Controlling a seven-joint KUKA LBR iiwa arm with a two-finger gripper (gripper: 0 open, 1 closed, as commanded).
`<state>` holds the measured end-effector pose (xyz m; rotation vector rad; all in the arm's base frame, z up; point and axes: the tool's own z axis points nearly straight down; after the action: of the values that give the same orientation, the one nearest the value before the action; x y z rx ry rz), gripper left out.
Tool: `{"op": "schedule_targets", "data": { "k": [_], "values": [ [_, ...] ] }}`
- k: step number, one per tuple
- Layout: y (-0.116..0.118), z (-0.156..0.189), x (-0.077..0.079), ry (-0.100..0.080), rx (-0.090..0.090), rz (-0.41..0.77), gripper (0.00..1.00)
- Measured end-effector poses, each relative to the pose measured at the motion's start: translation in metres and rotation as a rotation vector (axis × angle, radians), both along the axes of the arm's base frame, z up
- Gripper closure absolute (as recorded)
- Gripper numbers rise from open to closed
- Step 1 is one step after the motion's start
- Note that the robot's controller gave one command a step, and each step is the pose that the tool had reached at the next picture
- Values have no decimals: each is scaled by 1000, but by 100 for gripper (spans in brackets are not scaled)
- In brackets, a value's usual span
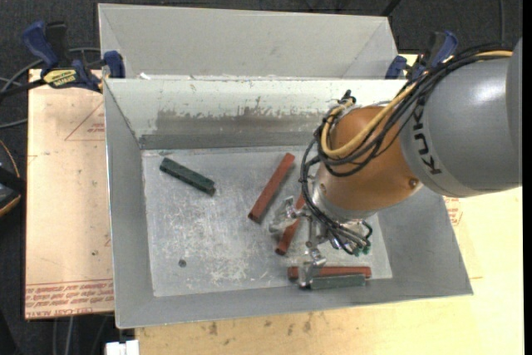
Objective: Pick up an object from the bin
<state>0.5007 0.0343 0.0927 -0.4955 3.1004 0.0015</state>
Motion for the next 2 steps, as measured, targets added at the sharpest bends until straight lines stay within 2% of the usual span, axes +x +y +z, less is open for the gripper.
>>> {"op": "schedule_targets", "data": {
  "k": [1,2],
  "values": [
    [-5,2,9,-1,0,146,0],
    [-79,-12,0,-1,-2,316,100]
  ]
}}
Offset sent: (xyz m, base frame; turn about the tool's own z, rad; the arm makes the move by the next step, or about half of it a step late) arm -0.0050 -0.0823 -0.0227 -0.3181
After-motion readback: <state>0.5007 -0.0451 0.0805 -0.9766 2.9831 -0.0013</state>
